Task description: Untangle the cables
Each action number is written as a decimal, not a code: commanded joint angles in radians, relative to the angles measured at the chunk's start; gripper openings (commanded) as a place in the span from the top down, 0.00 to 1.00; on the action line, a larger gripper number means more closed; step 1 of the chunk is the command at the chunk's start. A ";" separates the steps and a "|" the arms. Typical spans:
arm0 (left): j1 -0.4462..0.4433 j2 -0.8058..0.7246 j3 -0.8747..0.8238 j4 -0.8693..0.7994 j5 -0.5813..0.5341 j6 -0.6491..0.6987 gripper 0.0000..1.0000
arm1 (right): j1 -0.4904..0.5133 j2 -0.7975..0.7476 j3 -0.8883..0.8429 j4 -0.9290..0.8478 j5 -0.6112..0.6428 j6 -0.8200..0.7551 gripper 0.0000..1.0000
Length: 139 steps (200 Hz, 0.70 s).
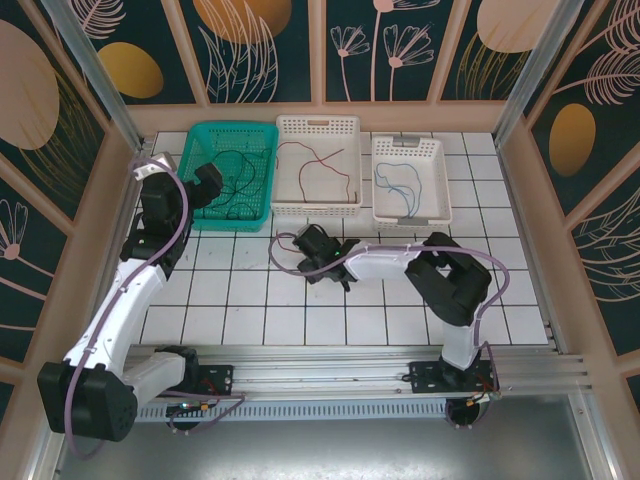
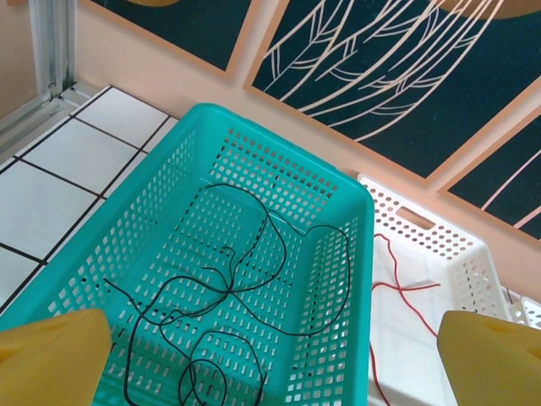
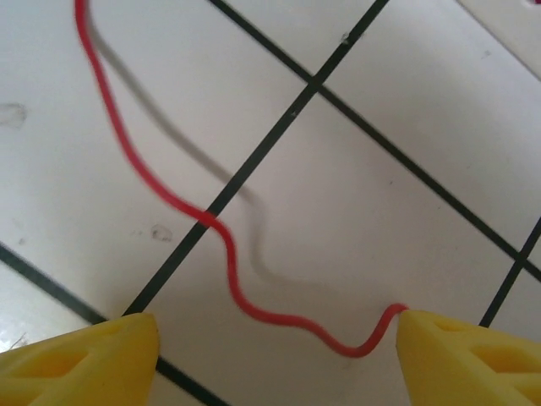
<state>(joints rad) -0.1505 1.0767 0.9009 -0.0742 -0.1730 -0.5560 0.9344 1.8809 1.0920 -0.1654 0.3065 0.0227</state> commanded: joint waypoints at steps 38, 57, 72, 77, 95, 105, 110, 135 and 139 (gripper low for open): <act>0.005 -0.049 -0.020 0.042 -0.063 -0.003 0.02 | -0.081 0.064 0.037 0.010 -0.080 -0.065 0.31; 0.005 -0.054 -0.021 0.042 -0.071 0.001 0.01 | -0.092 0.081 0.041 0.007 -0.114 -0.071 0.36; 0.005 -0.061 -0.022 0.041 -0.081 0.005 0.01 | -0.098 0.094 0.041 0.004 -0.135 -0.075 0.42; 0.005 -0.062 -0.022 0.042 -0.084 0.005 0.01 | -0.099 0.099 0.040 0.003 -0.140 -0.076 0.45; 0.005 -0.068 -0.024 0.043 -0.087 0.007 0.01 | -0.100 0.111 0.042 -0.002 -0.155 -0.075 0.55; 0.006 -0.069 -0.026 0.044 -0.088 0.007 0.02 | -0.100 0.113 0.044 -0.006 -0.168 -0.073 0.62; 0.005 -0.069 -0.026 0.042 -0.088 0.007 0.02 | -0.100 0.112 0.044 -0.009 -0.174 -0.070 0.67; 0.005 -0.075 -0.028 0.045 -0.094 0.008 0.01 | -0.089 0.097 0.058 -0.040 -0.204 -0.073 0.82; 0.006 -0.076 -0.027 0.045 -0.094 0.008 0.01 | -0.084 0.091 0.060 -0.044 -0.208 -0.076 0.85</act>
<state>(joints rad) -0.1505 1.0210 0.8833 -0.0559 -0.2459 -0.5549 0.8593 1.9297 1.1419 -0.1593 0.0853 -0.0460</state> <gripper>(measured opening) 0.985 0.205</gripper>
